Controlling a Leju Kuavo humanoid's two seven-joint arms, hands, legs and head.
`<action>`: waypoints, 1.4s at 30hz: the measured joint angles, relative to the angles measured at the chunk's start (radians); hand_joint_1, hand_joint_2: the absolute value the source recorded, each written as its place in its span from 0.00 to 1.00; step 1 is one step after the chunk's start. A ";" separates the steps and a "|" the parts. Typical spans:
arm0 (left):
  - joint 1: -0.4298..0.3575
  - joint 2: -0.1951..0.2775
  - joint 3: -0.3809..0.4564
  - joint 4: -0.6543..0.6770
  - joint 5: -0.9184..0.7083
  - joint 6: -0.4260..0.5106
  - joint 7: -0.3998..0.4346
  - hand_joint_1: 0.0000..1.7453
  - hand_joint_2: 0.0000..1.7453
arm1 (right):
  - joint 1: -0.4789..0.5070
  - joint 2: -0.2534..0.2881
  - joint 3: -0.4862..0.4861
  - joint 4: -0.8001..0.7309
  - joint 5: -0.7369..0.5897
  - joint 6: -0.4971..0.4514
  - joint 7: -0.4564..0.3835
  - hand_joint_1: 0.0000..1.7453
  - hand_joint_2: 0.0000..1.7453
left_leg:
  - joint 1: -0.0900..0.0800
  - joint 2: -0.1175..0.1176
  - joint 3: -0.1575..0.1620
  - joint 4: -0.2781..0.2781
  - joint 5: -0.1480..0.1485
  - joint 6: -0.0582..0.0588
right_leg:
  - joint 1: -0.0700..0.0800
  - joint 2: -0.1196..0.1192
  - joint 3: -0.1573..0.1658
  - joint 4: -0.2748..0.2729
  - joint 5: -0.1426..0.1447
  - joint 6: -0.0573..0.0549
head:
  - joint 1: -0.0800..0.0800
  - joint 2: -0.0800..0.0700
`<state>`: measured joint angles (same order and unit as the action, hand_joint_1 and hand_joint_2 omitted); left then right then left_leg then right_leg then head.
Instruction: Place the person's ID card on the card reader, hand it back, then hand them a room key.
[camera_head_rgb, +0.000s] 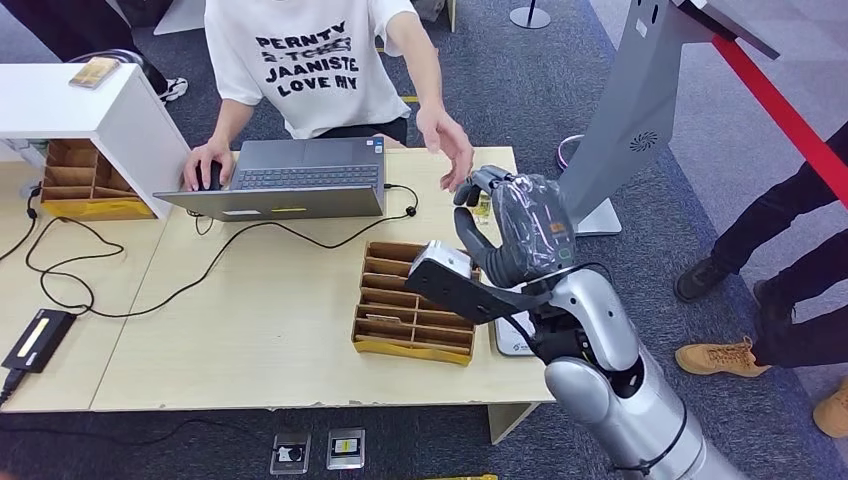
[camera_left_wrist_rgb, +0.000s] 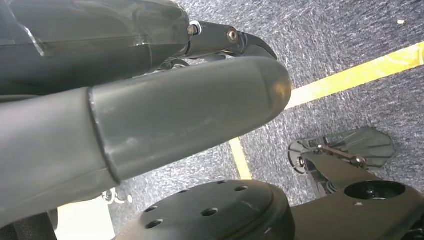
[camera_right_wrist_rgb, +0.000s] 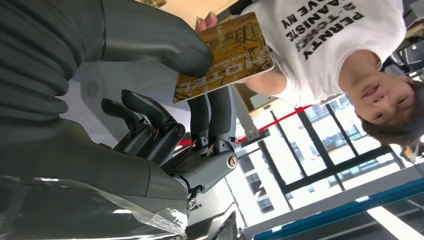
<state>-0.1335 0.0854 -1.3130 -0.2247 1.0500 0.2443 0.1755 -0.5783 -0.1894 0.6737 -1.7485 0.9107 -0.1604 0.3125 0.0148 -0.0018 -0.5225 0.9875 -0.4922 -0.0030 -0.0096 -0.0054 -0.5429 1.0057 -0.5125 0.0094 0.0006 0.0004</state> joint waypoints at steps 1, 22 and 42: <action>0.000 0.000 0.000 0.000 -0.002 0.000 0.000 0.00 0.00 | -0.016 0.006 0.006 0.012 -0.006 0.004 -0.003 1.00 1.00 | 0.000 0.000 0.000 0.000 0.000 0.000 | 0.000 0.000 0.000 0.000 0.000 0.000 | 0.000 0.000; -0.010 0.000 -0.001 0.000 -0.028 -0.010 0.012 0.00 0.00 | -0.305 0.159 0.107 0.402 -0.115 0.028 -0.072 1.00 1.00 | 0.000 -0.001 -0.001 0.000 0.001 0.000 | 0.000 -0.002 0.000 0.000 0.000 0.000 | 0.000 0.000; -0.017 0.000 -0.010 0.000 -0.045 -0.014 0.024 0.00 0.00 | -0.325 0.153 0.148 0.520 -0.114 0.027 -0.049 0.00 1.00 | 0.000 -0.001 0.000 0.000 0.001 0.000 | 0.000 0.000 -0.001 0.000 0.000 0.000 | 0.000 0.000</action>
<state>-0.1507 0.0858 -1.3231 -0.2247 1.0053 0.2304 0.1995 -0.9035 -0.0365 0.8213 -1.2284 0.7965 -0.1331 0.2635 0.0149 -0.0029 -0.5230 0.9876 -0.4916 -0.0034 -0.0095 -0.0056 -0.5440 1.0059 -0.5126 0.0093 0.0004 0.0004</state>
